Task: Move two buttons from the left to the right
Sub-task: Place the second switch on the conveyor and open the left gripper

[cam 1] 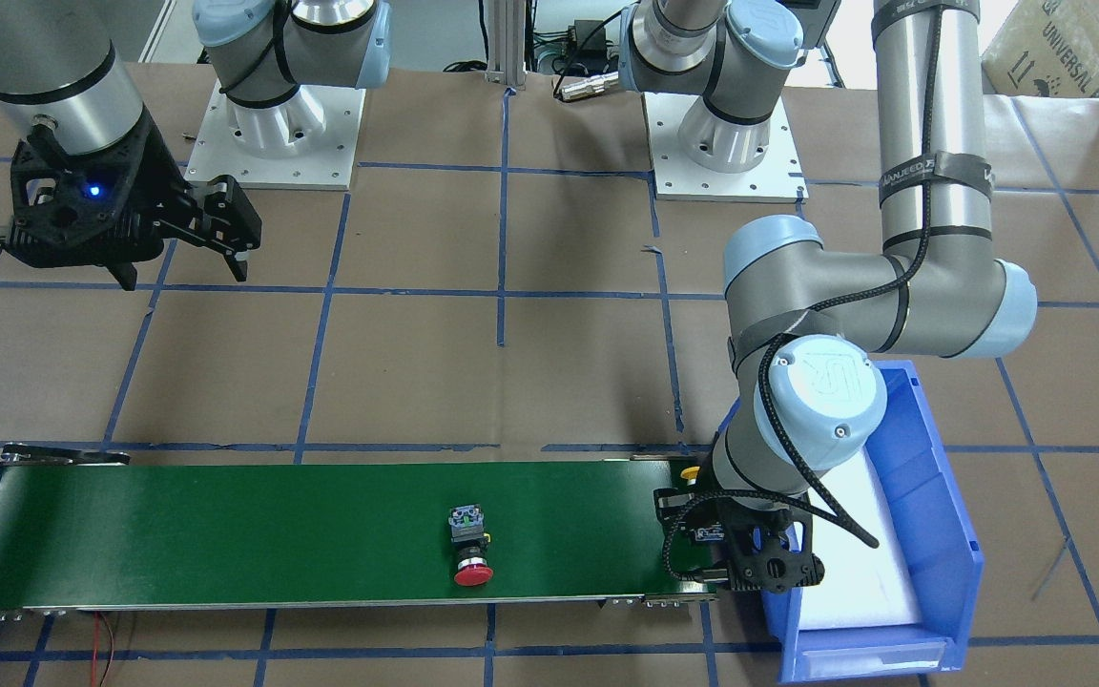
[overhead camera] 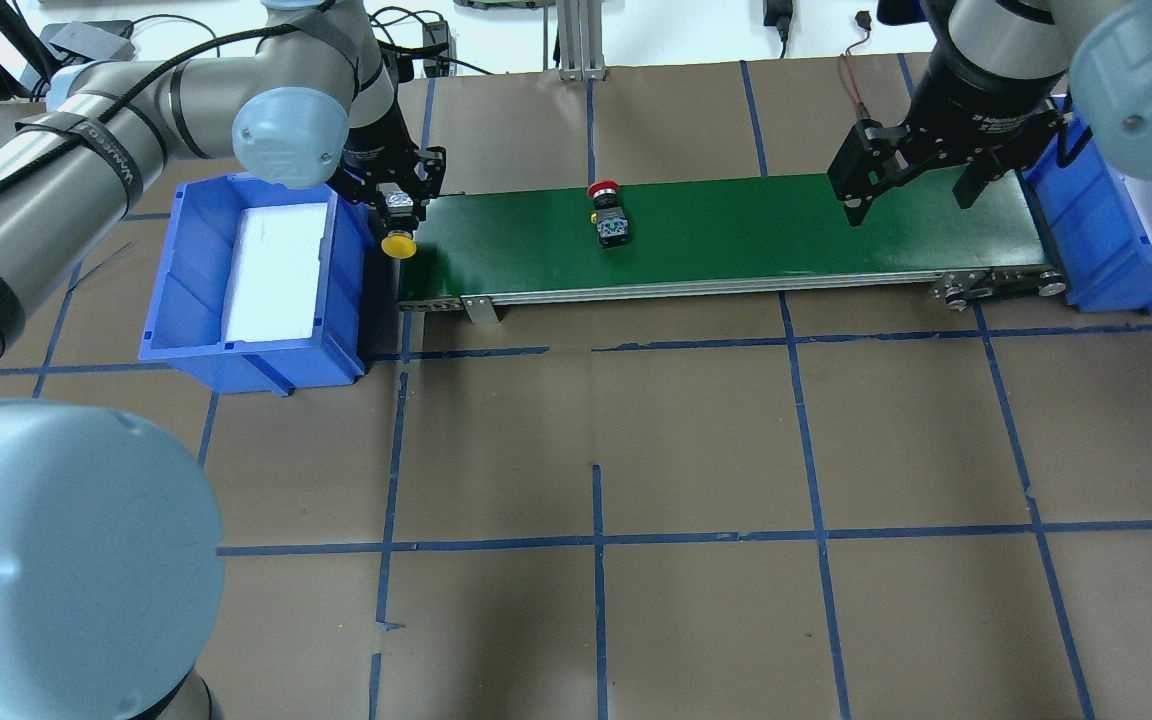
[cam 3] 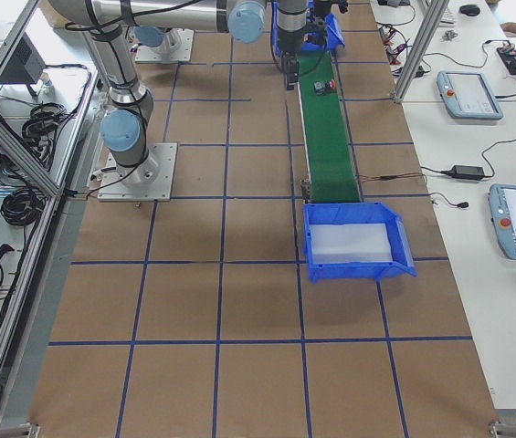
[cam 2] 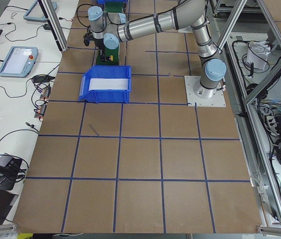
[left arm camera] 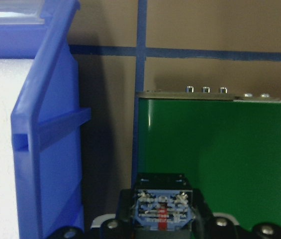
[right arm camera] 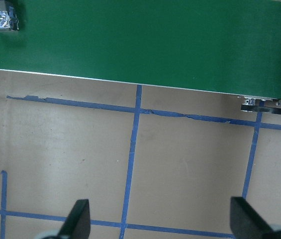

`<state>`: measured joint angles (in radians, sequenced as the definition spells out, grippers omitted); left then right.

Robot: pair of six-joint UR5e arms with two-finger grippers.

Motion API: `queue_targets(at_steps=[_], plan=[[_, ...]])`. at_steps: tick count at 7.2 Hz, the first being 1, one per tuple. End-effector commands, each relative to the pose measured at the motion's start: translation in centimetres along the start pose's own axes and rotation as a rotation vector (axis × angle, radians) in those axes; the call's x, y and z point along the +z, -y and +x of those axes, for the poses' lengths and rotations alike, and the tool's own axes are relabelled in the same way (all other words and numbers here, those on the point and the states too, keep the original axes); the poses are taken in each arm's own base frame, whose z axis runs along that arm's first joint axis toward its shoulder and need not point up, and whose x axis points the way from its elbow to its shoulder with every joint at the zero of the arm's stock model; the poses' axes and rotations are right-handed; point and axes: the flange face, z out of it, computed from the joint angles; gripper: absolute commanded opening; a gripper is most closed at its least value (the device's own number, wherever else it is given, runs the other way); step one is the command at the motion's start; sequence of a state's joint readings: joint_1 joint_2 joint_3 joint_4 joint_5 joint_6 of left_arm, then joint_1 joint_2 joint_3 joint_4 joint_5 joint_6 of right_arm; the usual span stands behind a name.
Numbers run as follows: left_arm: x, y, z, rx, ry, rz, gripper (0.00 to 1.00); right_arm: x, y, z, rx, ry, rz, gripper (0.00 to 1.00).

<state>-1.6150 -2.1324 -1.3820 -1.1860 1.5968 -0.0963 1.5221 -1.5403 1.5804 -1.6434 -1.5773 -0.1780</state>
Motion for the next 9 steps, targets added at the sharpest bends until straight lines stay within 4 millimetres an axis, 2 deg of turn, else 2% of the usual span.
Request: queue_targets(at_steps=[1, 4, 5, 6, 8, 9], plan=[[0.6, 0.3, 0.1, -0.002, -0.001, 0.008, 0.28, 0.1, -0.1, -0.1, -0.001, 0.001, -0.003, 1.00], [0.6, 0.5, 0.2, -0.039, -0.006, 0.024, 0.28, 0.7, -0.1, 0.0, 0.008, 0.001, -0.013, 1.00], [0.5, 0.3, 0.7, -0.053, -0.005, 0.025, 0.45, 0.7, -0.2, 0.0, 0.013, 0.001, -0.010, 1.00], [1.2, 0.3, 1.2, -0.050, 0.005, 0.019, 0.99, 0.7, -0.1, 0.0, 0.010, 0.002, -0.008, 1.00], [1.6, 0.3, 1.4, -0.063, 0.009, 0.013, 1.00, 0.9, 0.7, 0.1, 0.002, -0.002, 0.024, 1.00], [1.0, 0.5, 1.3, -0.061, 0.007, 0.023, 1.00, 2.8, 1.2, 0.0, 0.016, 0.011, 0.008, 1.00]])
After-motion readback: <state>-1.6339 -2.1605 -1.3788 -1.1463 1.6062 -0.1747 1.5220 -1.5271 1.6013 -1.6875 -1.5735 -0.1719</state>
